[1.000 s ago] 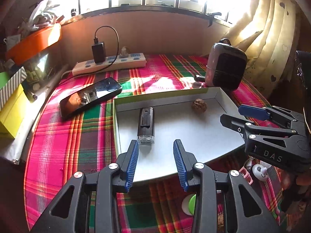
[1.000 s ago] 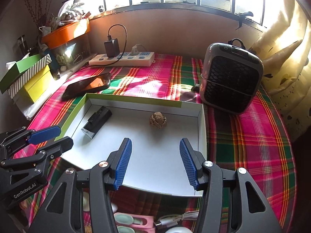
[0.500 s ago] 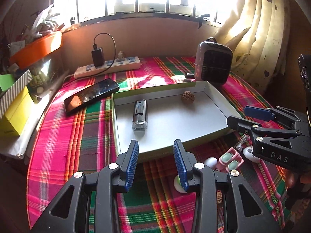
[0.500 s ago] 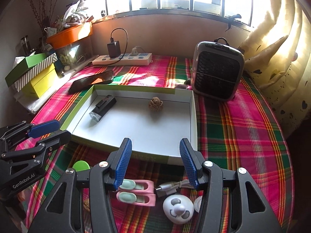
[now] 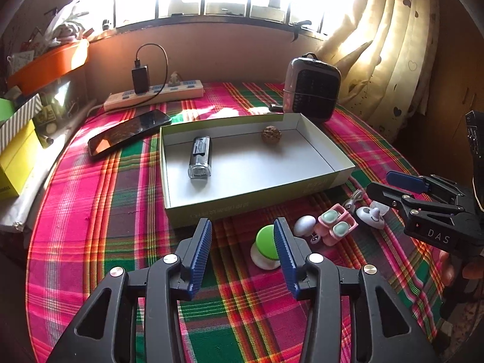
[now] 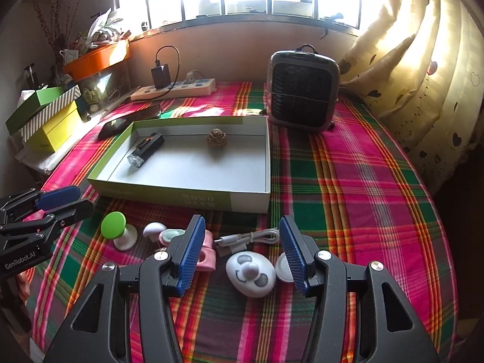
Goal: Organize objects
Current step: 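Withdraw both tools from the box toward the remaining objects, then grasp the green mushroom toy with the left tool while the right tool grasps the white round lid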
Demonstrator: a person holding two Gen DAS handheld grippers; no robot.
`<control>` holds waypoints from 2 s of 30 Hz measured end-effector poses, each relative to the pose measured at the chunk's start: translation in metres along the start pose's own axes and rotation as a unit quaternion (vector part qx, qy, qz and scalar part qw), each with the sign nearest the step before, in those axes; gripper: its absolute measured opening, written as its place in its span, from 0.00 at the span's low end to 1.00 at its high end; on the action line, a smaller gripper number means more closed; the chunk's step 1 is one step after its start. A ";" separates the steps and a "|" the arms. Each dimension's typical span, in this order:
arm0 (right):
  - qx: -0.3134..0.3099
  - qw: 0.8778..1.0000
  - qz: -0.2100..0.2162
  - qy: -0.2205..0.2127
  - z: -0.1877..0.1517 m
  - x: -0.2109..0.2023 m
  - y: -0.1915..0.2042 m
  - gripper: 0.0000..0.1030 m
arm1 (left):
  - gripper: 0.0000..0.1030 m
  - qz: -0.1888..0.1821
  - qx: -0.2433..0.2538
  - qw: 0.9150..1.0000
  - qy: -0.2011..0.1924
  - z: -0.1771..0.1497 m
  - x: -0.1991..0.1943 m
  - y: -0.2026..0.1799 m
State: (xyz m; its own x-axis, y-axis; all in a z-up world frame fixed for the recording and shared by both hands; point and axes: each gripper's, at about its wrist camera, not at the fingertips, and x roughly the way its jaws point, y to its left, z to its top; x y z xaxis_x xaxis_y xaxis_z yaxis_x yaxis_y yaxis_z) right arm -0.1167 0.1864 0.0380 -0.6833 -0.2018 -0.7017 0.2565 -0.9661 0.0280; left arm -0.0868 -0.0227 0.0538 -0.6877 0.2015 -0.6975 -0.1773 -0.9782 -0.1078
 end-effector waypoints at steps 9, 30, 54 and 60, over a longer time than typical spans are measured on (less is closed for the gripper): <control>0.016 0.999 -0.026 0.011 -0.018 -0.002 -0.020 0.51 | 0.43 -0.031 -0.007 0.999 0.019 -0.013 0.006 -0.002; 0.024 0.998 -0.042 0.049 -0.028 0.024 -0.047 0.51 | 0.46 -0.042 -0.011 0.998 0.051 -0.012 0.028 -0.007; 0.011 0.998 -0.033 0.060 -0.024 0.035 -0.049 0.51 | 0.46 -0.023 -0.014 0.998 0.064 -0.008 0.052 -0.012; 0.008 0.998 -0.028 0.059 -0.024 0.034 -0.046 0.43 | 0.37 -0.019 -0.019 0.998 0.061 -0.007 0.052 -0.010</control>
State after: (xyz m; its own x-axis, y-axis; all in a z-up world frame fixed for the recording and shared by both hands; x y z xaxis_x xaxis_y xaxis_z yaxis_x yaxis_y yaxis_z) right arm -0.1355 0.2274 -0.0043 -0.6109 -0.1279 -0.7813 0.2086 -0.9780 -0.0030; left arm -0.1161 -0.0024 0.0135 -0.5894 0.2338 -0.7732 -0.1741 -0.9715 -0.1611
